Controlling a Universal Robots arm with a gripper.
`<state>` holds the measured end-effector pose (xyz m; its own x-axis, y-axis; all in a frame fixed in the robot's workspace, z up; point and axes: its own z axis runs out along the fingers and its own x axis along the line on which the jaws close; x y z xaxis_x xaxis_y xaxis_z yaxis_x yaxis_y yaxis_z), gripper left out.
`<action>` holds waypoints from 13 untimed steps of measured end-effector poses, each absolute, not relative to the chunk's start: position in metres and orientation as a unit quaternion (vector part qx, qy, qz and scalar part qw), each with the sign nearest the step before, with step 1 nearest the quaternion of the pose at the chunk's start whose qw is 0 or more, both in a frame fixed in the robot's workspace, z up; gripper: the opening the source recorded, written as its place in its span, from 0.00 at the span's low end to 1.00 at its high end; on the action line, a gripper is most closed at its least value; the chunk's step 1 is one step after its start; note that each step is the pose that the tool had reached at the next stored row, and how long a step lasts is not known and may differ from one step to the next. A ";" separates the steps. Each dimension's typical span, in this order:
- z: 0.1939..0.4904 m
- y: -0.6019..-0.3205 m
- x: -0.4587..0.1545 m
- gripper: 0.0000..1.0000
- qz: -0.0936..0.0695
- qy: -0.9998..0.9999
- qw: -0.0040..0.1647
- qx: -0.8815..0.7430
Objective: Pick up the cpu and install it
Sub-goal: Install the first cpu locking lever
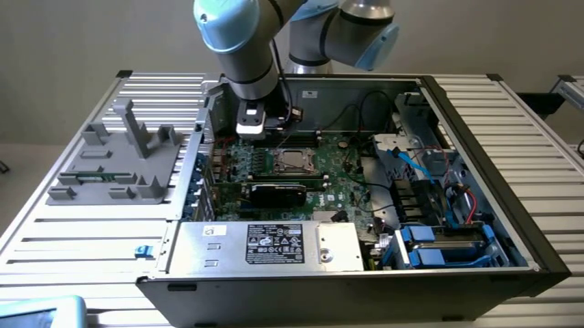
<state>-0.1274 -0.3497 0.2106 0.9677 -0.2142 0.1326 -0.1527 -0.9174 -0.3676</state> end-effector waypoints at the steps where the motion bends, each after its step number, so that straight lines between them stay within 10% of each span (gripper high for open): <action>1: 0.209 -0.350 -0.127 0.11 -0.085 0.094 0.180 -0.975; 13: 0.201 -0.349 -0.125 0.11 -0.085 0.100 0.179 -0.975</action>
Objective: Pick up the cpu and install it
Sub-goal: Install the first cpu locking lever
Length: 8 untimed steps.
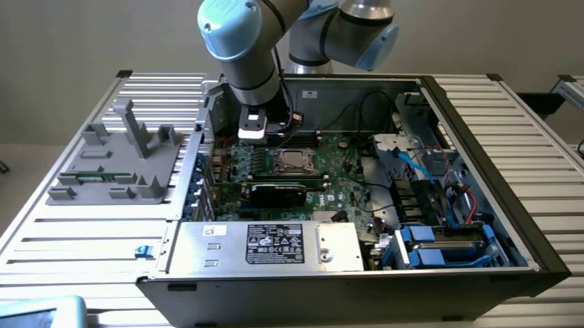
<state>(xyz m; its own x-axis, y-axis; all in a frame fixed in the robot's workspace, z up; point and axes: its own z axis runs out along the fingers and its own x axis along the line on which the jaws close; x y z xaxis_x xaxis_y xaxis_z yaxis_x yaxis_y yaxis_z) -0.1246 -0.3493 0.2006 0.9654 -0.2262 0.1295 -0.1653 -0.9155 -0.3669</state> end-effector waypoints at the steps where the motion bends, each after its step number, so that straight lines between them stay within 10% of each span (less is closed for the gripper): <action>1: 0.200 -0.349 -0.124 0.11 -0.085 0.101 0.179 -0.975; 8: 0.197 -0.349 -0.124 0.11 -0.081 0.112 0.178 -0.974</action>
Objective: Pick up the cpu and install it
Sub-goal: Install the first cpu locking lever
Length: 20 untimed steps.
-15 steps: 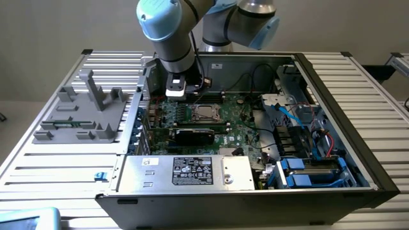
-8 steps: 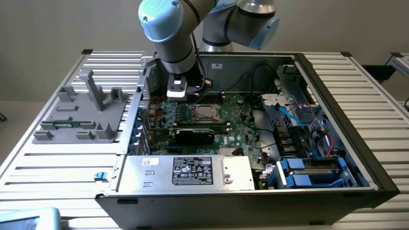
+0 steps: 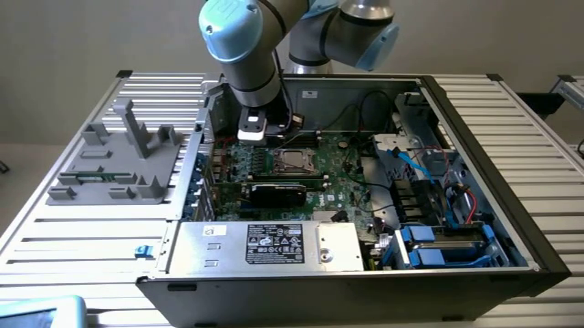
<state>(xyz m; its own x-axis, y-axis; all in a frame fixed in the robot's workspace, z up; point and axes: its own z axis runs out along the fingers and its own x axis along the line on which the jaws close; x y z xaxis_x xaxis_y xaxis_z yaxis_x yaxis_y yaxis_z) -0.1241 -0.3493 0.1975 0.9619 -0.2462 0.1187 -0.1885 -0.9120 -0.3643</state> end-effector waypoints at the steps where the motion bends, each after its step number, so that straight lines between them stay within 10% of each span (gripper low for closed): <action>1: 0.197 -0.349 -0.124 0.11 -0.081 0.113 0.178 -0.974; 20: 0.197 -0.350 -0.123 0.11 -0.081 0.118 0.177 -0.974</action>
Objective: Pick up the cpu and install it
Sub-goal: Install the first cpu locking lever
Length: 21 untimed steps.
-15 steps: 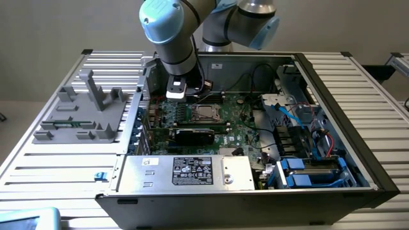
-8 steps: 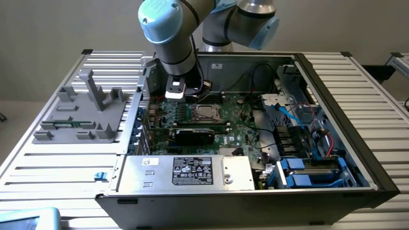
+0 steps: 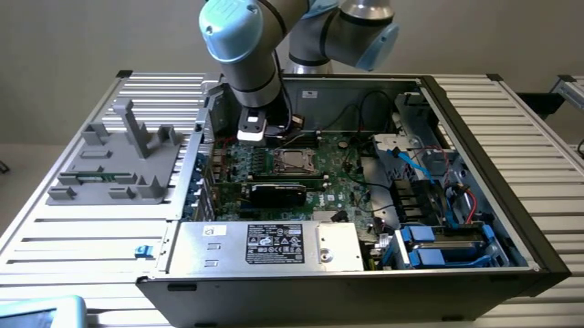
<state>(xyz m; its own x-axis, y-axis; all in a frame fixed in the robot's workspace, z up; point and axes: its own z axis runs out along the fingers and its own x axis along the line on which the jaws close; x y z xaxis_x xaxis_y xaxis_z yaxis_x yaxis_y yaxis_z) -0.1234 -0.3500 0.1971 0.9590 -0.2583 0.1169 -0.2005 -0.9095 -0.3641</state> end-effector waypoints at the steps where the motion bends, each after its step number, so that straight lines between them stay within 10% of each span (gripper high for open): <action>1: 0.197 -0.350 -0.123 0.11 -0.082 0.118 0.177 -0.974; 21: 0.196 -0.350 -0.113 0.11 -0.083 0.128 0.176 -0.972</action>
